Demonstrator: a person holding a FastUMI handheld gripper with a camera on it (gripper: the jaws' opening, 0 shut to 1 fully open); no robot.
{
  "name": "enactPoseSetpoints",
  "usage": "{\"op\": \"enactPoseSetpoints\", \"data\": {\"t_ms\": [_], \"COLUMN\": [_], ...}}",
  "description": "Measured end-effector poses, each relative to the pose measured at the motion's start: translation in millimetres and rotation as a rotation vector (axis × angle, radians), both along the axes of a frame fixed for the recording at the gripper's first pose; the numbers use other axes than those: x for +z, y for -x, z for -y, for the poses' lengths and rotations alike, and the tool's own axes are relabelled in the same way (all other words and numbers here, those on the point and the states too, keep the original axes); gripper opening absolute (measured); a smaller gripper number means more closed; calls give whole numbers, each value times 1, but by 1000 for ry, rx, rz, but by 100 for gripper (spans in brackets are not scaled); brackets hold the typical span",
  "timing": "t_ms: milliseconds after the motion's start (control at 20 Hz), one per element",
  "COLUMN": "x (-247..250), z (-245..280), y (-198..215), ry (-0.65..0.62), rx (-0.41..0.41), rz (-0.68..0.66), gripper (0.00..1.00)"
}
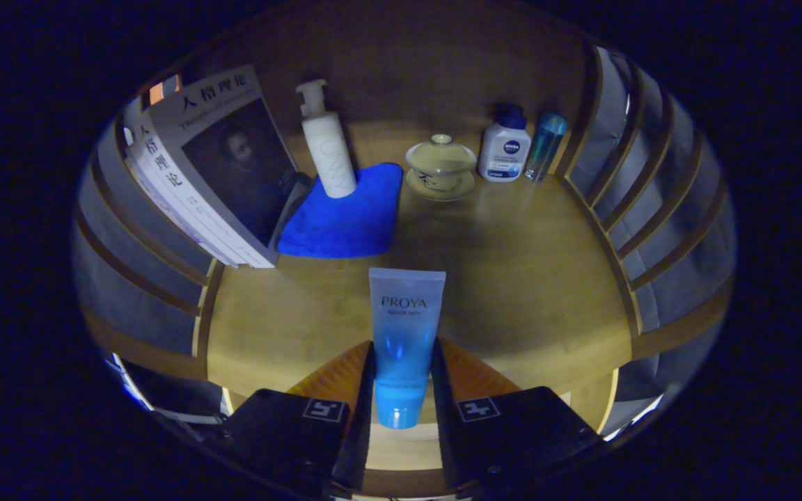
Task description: Pull open the drawer, take out the items inside it, and place them on the countertop above the cabinet.
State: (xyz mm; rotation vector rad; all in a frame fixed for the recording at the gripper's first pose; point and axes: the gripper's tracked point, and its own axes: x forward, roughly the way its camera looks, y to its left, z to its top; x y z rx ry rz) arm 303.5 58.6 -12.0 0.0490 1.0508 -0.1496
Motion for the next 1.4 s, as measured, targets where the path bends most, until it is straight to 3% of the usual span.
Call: {"op": "enactPoseSetpoints", "data": {"t_ms": [300,650,850,1200,1350,1400], "x": [-11,-17,-3,28,31,34], "z": [14,8,1,-24,-27,-28], "y": [-27,-8,30,116,153,163], "ry": [108,57,35,15,-2,-9], "rx": [30,55,88,216,252,260], "rz": [20,14,24,113,155,175], "gripper": [50,60,66,64,81,82]}}
